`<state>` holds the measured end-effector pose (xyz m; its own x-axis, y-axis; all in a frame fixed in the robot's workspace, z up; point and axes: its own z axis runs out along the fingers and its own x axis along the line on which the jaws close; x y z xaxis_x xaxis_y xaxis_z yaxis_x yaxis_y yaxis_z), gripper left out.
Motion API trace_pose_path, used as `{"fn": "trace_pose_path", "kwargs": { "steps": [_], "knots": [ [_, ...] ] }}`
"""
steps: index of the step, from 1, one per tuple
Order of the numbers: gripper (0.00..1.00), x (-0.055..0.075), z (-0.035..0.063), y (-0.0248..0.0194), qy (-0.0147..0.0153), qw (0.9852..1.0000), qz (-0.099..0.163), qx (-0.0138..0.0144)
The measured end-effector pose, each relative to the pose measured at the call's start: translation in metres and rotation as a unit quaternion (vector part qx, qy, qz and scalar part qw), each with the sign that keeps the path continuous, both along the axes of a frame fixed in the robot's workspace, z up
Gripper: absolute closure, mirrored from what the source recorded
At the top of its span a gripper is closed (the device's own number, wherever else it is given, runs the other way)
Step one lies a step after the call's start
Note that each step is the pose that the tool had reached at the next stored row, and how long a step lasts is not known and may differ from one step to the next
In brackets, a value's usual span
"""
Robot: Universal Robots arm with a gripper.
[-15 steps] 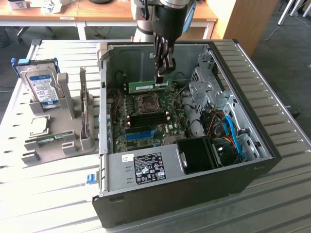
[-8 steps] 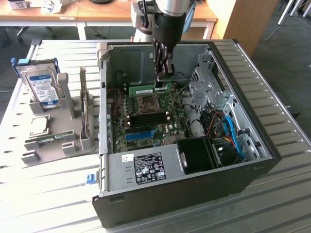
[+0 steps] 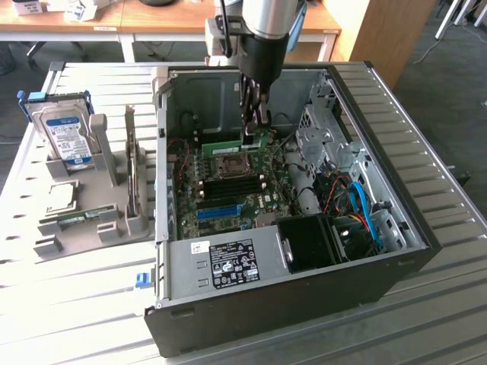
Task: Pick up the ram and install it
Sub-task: 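Insert the ram into the slot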
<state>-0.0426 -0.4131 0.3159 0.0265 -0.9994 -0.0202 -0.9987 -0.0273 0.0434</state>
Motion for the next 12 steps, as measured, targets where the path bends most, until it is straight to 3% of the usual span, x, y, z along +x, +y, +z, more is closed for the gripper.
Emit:
{"fn": "trace_pose_path", "kwargs": {
  "steps": [12],
  "knots": [
    [0.88,0.000,-0.0151,0.0000,0.0000,1.0000,0.000,0.0000]
  ]
}}
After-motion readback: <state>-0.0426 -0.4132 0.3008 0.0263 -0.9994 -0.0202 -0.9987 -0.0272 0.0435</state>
